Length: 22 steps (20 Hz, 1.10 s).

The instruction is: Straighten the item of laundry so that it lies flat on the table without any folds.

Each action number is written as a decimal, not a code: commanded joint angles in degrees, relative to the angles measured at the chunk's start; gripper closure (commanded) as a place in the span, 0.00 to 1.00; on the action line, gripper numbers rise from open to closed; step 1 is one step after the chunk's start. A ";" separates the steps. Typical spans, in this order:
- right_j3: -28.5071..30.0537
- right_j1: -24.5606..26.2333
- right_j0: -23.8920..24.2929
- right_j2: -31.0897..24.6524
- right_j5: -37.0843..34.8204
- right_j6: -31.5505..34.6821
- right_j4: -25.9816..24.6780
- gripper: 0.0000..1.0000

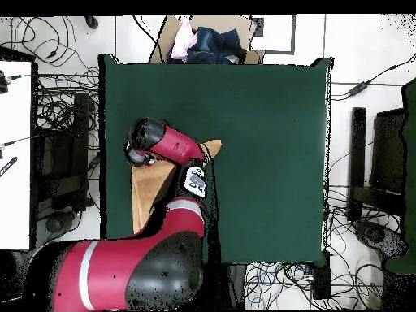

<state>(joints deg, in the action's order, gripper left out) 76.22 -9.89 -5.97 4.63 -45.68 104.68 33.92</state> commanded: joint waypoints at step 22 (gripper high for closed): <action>-3.42 14.13 -0.74 -4.40 30.65 13.63 -1.83 0.00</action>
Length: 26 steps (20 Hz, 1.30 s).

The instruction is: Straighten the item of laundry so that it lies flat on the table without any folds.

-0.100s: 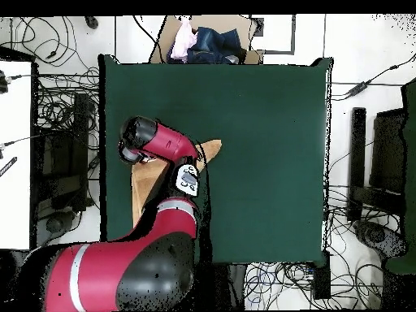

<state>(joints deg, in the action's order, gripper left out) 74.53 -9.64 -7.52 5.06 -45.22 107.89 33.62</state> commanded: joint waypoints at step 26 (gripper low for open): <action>7.29 6.75 4.54 -7.50 28.72 5.77 -6.83 1.00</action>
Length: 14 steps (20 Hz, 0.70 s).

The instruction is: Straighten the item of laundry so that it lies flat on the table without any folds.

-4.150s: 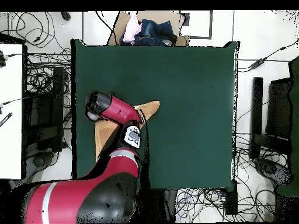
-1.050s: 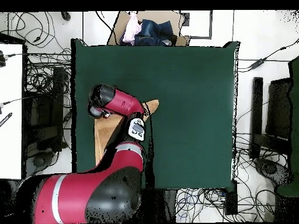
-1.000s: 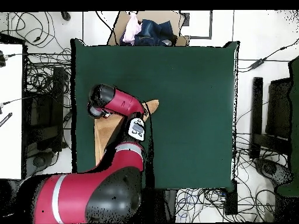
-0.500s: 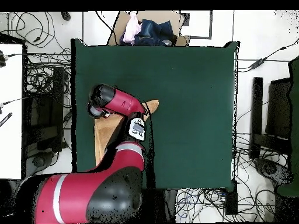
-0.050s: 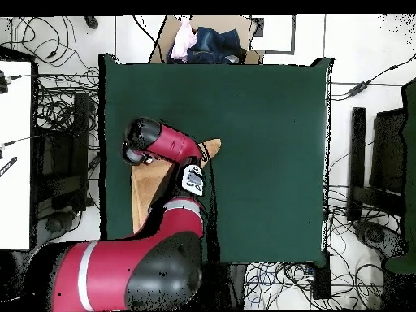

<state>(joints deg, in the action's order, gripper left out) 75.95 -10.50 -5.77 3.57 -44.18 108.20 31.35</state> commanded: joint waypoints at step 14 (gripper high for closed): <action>10.45 2.86 4.69 -7.69 24.89 4.74 -8.08 1.00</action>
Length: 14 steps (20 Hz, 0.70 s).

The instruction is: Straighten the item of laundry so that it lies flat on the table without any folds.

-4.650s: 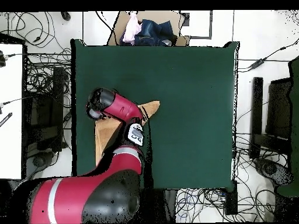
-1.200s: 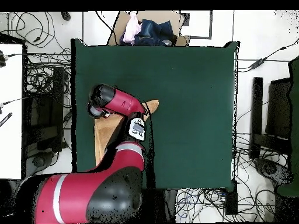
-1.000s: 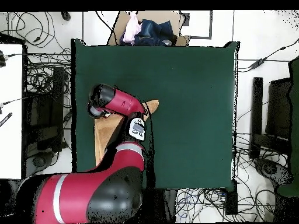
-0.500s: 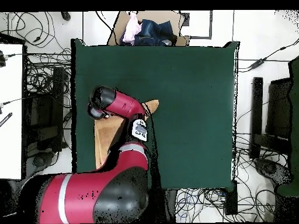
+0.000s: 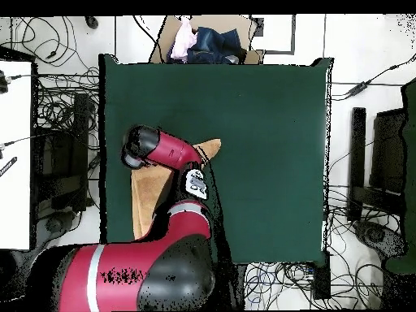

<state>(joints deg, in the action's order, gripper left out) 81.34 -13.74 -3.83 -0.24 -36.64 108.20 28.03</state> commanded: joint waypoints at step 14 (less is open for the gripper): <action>7.69 2.69 2.19 -3.25 13.38 6.28 -5.90 1.00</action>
<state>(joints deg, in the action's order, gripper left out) 83.98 -15.28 -2.92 -1.90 -32.81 108.18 26.22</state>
